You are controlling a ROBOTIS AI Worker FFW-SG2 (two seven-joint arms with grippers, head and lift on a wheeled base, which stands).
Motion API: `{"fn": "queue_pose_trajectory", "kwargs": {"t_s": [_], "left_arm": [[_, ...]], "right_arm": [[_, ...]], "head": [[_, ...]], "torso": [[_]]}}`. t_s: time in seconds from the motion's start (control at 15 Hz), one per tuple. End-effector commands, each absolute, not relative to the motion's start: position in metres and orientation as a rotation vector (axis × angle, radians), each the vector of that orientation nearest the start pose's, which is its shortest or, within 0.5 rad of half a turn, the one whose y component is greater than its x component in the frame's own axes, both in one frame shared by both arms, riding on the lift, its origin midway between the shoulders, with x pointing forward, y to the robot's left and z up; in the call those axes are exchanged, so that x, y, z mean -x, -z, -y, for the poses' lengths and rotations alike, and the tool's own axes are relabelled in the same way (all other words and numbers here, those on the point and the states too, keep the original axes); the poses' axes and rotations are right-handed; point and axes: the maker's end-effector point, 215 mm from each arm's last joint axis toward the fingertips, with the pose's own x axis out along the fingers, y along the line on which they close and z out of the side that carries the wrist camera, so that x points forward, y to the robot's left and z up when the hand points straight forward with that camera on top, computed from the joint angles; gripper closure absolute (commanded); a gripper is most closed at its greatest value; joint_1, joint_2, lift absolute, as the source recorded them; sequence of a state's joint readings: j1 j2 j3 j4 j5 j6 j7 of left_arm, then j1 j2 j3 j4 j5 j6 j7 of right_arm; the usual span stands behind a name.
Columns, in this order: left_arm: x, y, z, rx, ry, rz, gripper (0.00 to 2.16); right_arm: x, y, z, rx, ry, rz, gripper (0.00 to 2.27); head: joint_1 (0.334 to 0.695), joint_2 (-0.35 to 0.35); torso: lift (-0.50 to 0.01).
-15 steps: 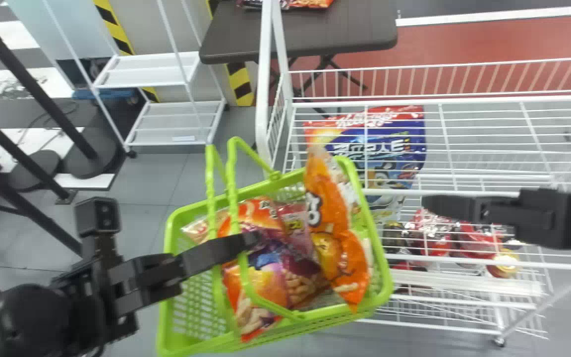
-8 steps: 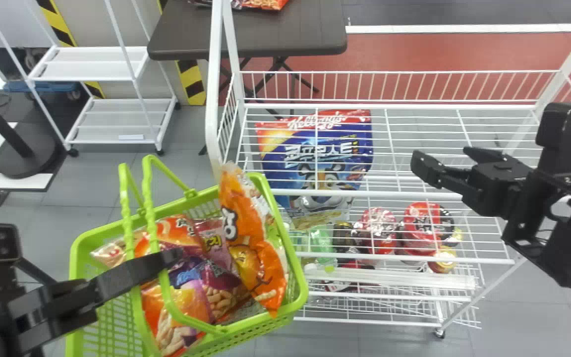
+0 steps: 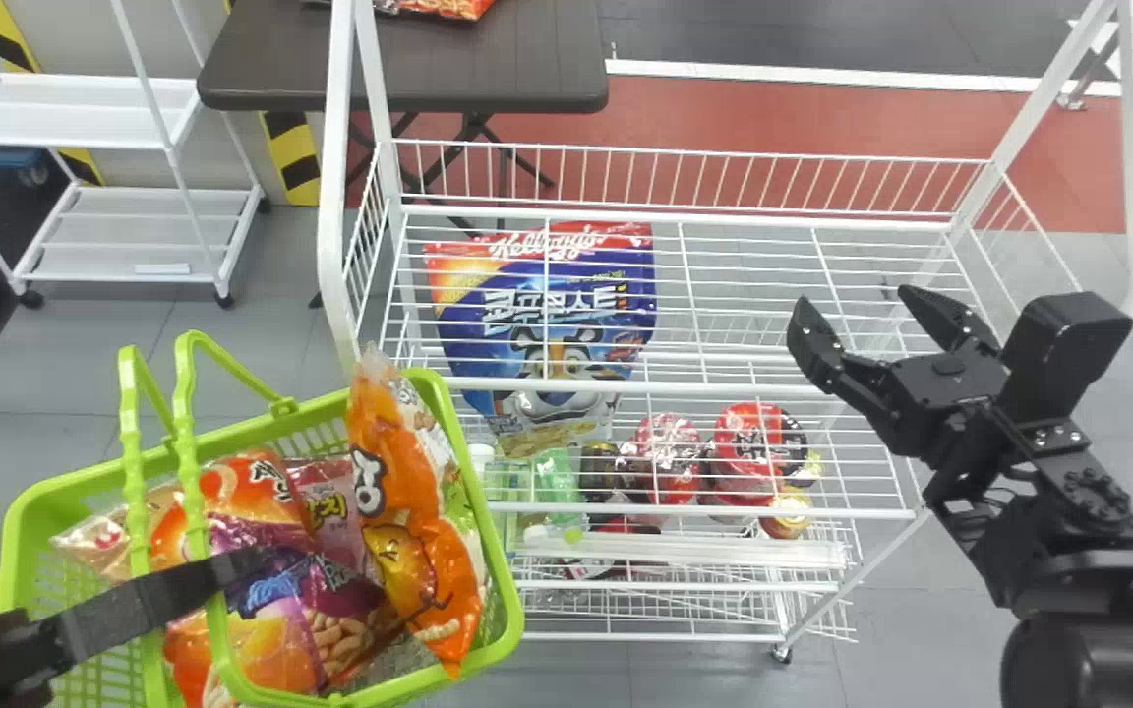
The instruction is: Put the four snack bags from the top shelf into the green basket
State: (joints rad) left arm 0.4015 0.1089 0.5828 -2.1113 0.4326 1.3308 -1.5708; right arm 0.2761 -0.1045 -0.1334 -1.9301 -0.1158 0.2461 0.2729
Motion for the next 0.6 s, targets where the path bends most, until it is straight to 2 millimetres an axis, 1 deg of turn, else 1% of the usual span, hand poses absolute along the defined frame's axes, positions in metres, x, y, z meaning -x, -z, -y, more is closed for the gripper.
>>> {"fn": "queue_pose_trajectory", "kwargs": {"t_s": [0.0,0.53], "left_arm": [[-0.2662,0.3137,-0.2136,1.026,1.111,-0.535,2.15],[-0.2637,0.3135,-0.2132,1.024,1.11,-0.54,2.15]], "right_arm": [[-0.5043,0.3625,0.2661,-0.014,-0.171,-0.154,0.08],[-0.5035,0.3633,0.2677,-0.02,-0.153,-0.155,0.09]], "head": [[0.695,-0.068],[0.695,-0.082]], "torso": [[0.0],[0.0]]}}
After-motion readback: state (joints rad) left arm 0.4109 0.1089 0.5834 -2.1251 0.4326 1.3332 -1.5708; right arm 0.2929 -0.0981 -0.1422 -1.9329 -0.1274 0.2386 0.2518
